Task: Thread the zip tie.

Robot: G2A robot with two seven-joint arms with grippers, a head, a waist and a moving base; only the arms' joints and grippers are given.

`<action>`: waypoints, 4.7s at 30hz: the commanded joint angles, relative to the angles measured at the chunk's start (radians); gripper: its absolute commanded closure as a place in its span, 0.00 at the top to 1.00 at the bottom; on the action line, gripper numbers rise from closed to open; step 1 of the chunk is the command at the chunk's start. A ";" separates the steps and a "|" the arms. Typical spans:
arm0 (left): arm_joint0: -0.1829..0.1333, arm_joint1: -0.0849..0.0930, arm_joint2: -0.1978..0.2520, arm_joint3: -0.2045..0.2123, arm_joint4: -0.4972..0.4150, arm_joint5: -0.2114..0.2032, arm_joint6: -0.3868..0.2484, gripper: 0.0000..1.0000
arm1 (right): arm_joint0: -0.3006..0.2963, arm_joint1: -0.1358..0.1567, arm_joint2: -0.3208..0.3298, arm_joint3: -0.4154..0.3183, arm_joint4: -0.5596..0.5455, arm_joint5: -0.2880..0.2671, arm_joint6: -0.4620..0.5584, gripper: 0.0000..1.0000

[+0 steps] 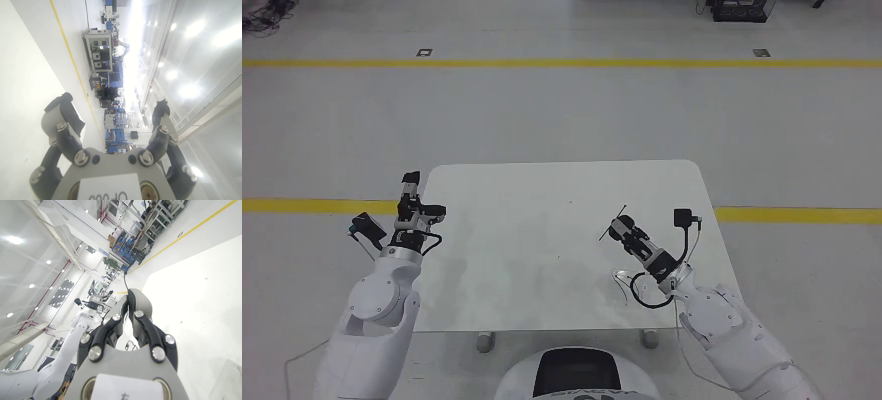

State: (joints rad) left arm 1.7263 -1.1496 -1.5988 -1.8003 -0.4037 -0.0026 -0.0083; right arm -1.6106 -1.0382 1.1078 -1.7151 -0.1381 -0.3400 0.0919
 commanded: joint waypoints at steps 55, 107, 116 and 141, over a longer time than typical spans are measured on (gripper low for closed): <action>-0.178 -0.021 0.479 0.164 -0.136 -0.033 -0.751 1.00 | -0.013 -0.076 -0.042 0.113 0.434 0.000 0.158 0.00; -0.197 -0.013 0.555 0.133 0.074 -0.118 -0.561 1.00 | -0.020 -0.107 -0.081 0.091 0.280 0.015 0.071 0.00; -0.198 -0.008 0.559 0.127 0.071 -0.111 -0.561 0.42 | -0.037 -0.109 -0.060 0.070 0.262 0.000 0.083 0.00; -0.191 0.006 0.562 0.127 0.063 -0.100 -0.543 0.05 | -0.073 -0.120 -0.037 0.055 0.206 0.000 0.063 0.00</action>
State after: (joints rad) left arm 1.5350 -1.1440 -1.0356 -1.6720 -0.3409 -0.1032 -0.5508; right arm -1.6835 -1.1573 1.0707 -1.6616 0.0683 -0.3400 0.1563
